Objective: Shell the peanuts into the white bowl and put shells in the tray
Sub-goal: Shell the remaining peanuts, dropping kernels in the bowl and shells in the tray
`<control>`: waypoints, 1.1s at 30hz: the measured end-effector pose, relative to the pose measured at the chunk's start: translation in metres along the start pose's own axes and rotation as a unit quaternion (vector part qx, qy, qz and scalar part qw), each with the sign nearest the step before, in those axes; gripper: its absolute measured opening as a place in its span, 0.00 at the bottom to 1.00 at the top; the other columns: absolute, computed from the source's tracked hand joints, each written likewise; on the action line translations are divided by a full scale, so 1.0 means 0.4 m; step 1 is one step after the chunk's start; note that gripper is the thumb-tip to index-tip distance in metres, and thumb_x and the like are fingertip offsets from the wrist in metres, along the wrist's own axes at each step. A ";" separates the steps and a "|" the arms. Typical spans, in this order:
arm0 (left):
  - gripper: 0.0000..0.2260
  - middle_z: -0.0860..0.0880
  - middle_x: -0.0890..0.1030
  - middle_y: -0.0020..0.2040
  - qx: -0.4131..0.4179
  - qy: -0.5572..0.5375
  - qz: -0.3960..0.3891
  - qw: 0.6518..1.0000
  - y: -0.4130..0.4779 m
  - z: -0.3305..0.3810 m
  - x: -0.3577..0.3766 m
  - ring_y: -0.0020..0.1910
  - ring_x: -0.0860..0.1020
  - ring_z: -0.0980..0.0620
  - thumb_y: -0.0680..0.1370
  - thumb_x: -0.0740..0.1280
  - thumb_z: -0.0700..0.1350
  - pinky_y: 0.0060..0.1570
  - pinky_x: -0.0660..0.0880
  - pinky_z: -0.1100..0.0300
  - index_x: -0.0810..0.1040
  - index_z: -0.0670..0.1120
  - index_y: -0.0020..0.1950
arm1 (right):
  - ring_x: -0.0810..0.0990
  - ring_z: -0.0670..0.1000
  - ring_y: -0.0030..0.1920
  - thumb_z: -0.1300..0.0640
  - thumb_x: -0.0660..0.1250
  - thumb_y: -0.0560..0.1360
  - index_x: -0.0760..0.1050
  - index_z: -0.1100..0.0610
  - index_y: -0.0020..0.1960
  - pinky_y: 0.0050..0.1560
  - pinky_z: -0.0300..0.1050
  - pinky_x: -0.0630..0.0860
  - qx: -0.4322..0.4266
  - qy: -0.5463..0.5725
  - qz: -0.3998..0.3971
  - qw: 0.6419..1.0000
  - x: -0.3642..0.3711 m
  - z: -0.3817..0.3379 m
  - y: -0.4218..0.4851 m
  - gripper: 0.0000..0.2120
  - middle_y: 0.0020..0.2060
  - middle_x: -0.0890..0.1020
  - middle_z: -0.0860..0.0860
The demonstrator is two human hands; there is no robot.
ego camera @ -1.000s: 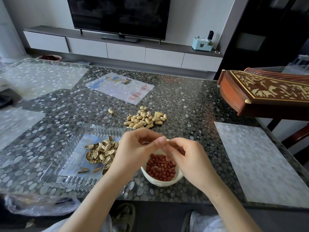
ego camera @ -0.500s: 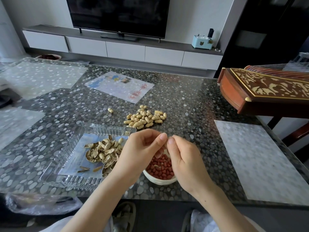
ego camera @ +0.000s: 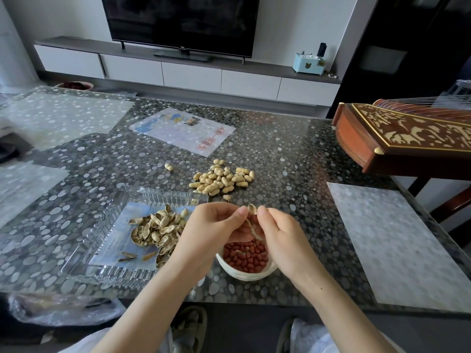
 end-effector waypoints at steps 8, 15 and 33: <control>0.09 0.47 0.83 0.33 -0.006 0.064 0.030 0.998 0.010 0.000 -0.019 0.32 0.80 0.56 0.77 0.67 0.42 0.34 0.77 0.65 0.82 0.40 0.40 | 0.68 0.46 0.28 0.46 0.54 0.81 0.72 0.57 0.34 0.35 0.43 0.65 0.101 0.006 -0.023 0.995 -0.023 0.057 0.010 0.22 0.24 0.70 0.48; 0.11 0.55 0.74 0.25 0.117 0.393 0.087 0.908 0.011 0.068 -0.040 0.24 0.70 0.62 0.76 0.68 0.50 0.25 0.65 0.71 0.79 0.46 0.35 | 0.70 0.45 0.27 0.46 0.59 0.79 0.70 0.53 0.34 0.27 0.37 0.63 -0.078 -0.272 0.069 0.957 -0.062 0.003 -0.005 0.18 0.26 0.73 0.47; 0.15 0.47 0.75 0.30 -0.042 0.519 0.173 0.836 0.034 0.028 -0.392 0.27 0.68 0.51 0.75 0.68 0.50 0.28 0.62 0.62 0.78 0.37 0.41 | 0.77 0.43 0.42 0.50 0.67 0.76 0.83 0.50 0.53 0.40 0.32 0.70 -0.187 -0.180 -0.070 0.963 0.196 -0.128 0.035 0.09 0.43 0.81 0.44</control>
Point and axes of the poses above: each hand's wrist, its own y-axis towards the middle knuckle, its own x-axis out of the palm, z = x × y, the point moved 9 cm from there along y, towards the middle knuckle
